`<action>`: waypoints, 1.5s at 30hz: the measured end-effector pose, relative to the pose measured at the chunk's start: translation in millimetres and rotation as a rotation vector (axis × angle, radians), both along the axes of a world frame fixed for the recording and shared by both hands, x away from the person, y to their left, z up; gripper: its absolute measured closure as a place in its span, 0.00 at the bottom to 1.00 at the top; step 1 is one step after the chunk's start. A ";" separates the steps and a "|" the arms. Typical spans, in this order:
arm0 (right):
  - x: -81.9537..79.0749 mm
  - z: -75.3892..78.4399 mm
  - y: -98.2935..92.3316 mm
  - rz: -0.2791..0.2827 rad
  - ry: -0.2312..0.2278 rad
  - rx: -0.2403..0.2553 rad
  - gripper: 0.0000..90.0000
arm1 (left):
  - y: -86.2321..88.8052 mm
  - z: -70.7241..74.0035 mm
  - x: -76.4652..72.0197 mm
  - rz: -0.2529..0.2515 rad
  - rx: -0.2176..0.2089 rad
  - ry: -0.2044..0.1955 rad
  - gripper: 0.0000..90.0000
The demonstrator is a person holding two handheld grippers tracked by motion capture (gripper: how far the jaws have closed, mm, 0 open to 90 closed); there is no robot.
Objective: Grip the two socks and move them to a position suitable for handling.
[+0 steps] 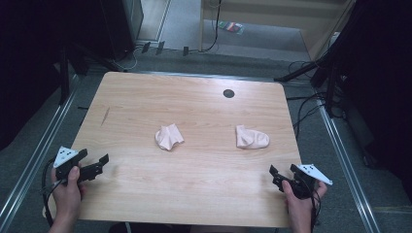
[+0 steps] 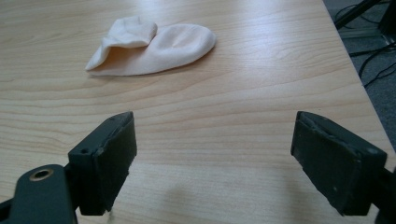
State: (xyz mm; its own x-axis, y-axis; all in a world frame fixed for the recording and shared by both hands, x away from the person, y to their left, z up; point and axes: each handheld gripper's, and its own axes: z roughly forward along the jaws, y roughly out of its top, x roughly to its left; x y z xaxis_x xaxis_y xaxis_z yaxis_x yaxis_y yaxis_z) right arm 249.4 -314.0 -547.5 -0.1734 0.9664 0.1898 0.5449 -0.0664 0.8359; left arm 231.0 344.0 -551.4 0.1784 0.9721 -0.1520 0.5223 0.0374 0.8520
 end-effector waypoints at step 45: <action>115.0 1.8 87.8 -0.030 0.145 -0.169 0.27 | 1.3 0.0 0.3 -0.004 -0.011 0.003 0.15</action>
State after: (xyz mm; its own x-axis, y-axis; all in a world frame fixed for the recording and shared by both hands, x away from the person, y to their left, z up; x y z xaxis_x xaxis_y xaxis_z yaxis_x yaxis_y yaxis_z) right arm 364.4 -226.2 -545.7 -0.1266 0.9909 0.0453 0.6604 0.0501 0.7492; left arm 231.3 345.3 -551.4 0.1816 0.9697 -0.1633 0.5248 0.0449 0.8500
